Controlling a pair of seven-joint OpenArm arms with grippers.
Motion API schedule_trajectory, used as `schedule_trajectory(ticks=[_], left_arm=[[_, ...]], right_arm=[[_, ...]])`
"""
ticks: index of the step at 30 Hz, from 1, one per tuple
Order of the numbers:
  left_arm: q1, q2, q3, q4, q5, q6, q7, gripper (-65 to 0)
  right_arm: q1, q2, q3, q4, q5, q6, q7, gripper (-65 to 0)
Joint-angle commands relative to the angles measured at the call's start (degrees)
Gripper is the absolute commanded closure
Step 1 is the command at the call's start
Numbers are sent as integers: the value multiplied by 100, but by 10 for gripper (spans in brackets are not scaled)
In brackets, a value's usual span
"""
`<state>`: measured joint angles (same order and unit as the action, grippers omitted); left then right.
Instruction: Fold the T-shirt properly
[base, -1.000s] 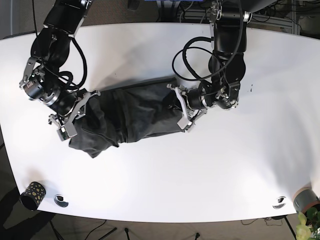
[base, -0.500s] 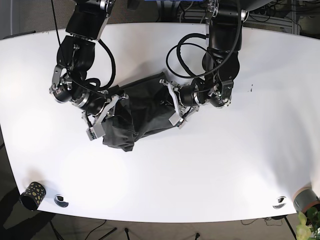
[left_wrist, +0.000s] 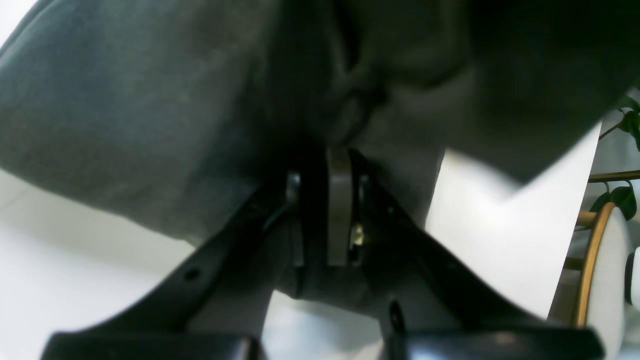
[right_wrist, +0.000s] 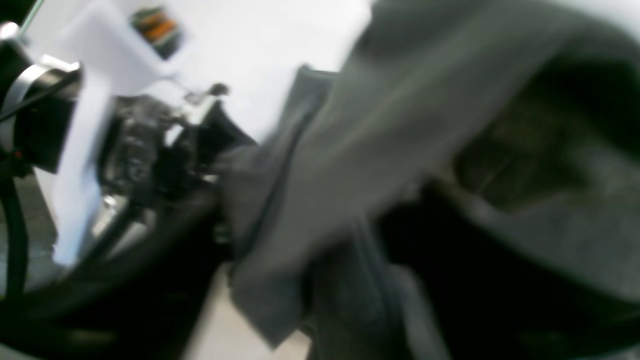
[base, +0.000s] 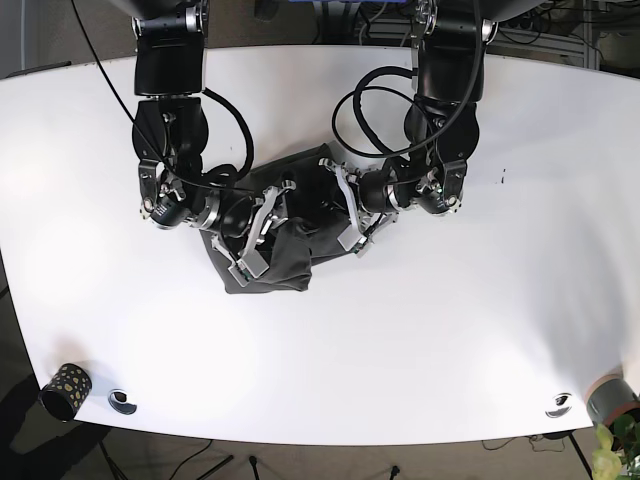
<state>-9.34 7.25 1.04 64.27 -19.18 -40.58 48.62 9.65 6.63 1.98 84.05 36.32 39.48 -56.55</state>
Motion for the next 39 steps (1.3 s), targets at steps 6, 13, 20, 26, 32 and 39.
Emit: schedule_trajectory(ticks=[6,13,20,26,32,39], left_arm=[[7,-17,15,391,314,58,364,-50],[411,-166,15,1709,314,58,382,-50],[965,-922,6,3107,314,58,382,-44],[1378,-1599,-99,3766,314,58,382,-43],[1528,-1687,-970,3995,314,58,391,-43],[1493,-1714,-1436,3995,331,58,391,-44]], right_arm=[[-152,123,53,953,215,52,139,-552],[-301,264,378,1278,223,52,139,-504],[-512,308,686,1278,223,52,139,-434],[-627,255,659,786,215,52,148,-400],[-670,-158,369,434,179,52,148,-401],[-670,-237,-923,698,223,52,157,-401]])
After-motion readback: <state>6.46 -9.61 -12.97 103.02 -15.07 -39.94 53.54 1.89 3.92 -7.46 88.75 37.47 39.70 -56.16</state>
